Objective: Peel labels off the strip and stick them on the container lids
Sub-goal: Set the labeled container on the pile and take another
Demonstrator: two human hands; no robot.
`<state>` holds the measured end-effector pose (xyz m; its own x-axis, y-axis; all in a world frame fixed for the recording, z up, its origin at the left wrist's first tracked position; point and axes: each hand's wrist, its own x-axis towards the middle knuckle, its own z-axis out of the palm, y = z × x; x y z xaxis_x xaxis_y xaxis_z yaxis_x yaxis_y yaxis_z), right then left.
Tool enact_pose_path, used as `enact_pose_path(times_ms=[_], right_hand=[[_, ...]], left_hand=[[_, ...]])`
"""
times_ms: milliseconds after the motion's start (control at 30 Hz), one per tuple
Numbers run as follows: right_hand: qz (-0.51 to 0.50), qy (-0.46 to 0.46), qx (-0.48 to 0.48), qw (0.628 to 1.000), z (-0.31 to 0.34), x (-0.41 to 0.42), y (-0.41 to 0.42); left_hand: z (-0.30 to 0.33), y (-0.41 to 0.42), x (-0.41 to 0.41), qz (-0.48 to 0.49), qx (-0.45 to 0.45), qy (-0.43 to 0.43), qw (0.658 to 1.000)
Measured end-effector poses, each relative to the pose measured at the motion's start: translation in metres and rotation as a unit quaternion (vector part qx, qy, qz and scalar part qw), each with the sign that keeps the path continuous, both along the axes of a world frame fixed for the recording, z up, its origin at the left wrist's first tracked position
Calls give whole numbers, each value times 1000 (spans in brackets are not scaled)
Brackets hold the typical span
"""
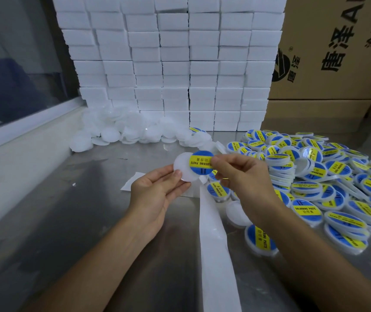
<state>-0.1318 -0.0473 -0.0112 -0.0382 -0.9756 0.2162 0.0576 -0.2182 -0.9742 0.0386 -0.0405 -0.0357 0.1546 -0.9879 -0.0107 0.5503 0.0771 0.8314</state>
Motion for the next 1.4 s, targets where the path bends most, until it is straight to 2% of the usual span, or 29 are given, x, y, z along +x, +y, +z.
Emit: enact_pose_path(times_ms=[567, 1133, 1267, 1400], right_hand=[[-2, 24, -41, 999, -5, 6, 1], [-7, 60, -76, 995, -6, 6, 3], [-42, 119, -118, 985, -9, 7, 2], [-83, 236, -186, 950, -11, 4, 1]], left_hand=[[1, 4, -3, -46, -18, -18, 999], [4, 6, -3, -30, -16, -50, 998], [3, 6, -4, -19, -22, -60, 998], [2, 9, -5, -18, -29, -79, 996]])
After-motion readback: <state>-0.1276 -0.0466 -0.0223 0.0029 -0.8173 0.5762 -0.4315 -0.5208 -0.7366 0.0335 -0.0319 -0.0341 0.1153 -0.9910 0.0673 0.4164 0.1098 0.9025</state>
